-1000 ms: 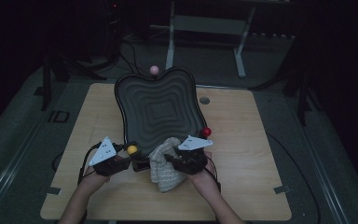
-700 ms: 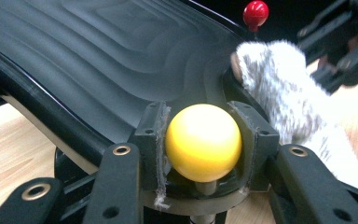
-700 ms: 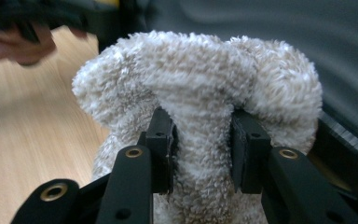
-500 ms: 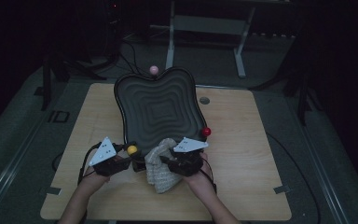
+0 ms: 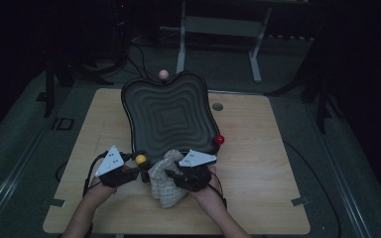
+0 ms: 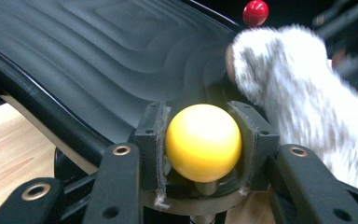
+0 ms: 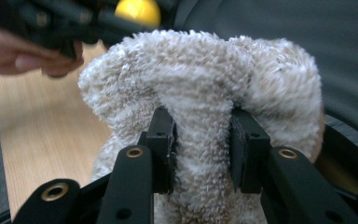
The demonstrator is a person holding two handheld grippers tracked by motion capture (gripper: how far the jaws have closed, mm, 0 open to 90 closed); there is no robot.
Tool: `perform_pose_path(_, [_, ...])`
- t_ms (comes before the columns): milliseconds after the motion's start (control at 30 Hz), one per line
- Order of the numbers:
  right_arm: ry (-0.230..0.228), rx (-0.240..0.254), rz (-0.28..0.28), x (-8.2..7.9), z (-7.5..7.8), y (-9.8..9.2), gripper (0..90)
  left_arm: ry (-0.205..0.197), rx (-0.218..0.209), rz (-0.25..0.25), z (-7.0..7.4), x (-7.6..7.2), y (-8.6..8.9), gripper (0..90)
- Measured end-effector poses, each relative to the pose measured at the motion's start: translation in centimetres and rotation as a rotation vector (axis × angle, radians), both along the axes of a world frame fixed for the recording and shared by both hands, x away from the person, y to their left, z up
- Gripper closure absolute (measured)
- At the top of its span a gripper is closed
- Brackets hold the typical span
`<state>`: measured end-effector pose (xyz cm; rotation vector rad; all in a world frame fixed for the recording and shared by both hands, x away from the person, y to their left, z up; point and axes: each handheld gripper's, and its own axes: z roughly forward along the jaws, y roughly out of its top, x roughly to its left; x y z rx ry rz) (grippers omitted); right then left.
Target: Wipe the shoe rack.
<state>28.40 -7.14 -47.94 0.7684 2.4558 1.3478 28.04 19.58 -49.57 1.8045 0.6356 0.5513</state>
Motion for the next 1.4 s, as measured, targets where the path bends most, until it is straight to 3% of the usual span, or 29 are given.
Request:
perform_pose_path(100, [0.029, -0.010, 0.004, -0.1, -0.7, -0.1, 65.5, 0.001, 0.002, 0.000, 0.0, 0.0, 0.0, 58.8])
perform_pose_path(167, [0.019, -0.019, 0.012, -0.3, -0.2, -0.1, 65.5, 0.002, 0.001, -0.001, 0.0, 0.0, 0.0, 58.7])
perform_pose_path(300, [0.001, 0.012, 0.026, -0.5, 0.9, 0.1, 65.5, 0.003, 0.003, 0.000, 0.1, 0.0, 0.0, 58.8])
perform_pose_path(367, [-0.002, -0.002, 0.030, -0.5, 0.4, 0.5, 65.7, 0.003, 0.000, 0.001, 0.0, 0.0, 0.0, 58.8])
perform_pose_path(533, [0.045, -0.031, 0.041, -1.0, -1.2, 0.8, 65.8, 0.003, -0.004, 0.002, 0.0, 0.0, 0.0, 58.8])
perform_pose_path(600, [0.040, -0.041, 0.052, -1.2, -1.0, 1.1, 65.7, 0.003, -0.003, 0.003, 0.0, 0.0, 0.0, 58.8])
perform_pose_path(733, [0.019, -0.009, 0.066, -1.4, 0.2, 1.5, 65.7, 0.003, -0.006, 0.001, 0.0, 0.0, 0.0, 58.7])
perform_pose_path(933, [0.041, -0.029, 0.079, -1.4, -1.2, 1.9, 66.1, 0.005, -0.006, 0.001, 0.0, 0.0, 0.0, 58.7])
perform_pose_path(1000, [0.041, -0.031, 0.083, -1.6, -0.9, 2.0, 66.0, 0.007, -0.002, 0.002, 0.1, 0.0, 0.0, 58.7])
perform_pose_path(1133, [0.030, -0.005, 0.116, -2.0, 0.1, 2.5, 65.9, 0.008, -0.003, 0.001, 0.1, 0.0, 0.0, 58.7])
perform_pose_path(1400, [0.058, -0.009, 0.232, -3.8, -0.6, 4.2, 65.9, 0.008, 0.000, 0.006, 0.1, 0.0, -0.1, 58.7])
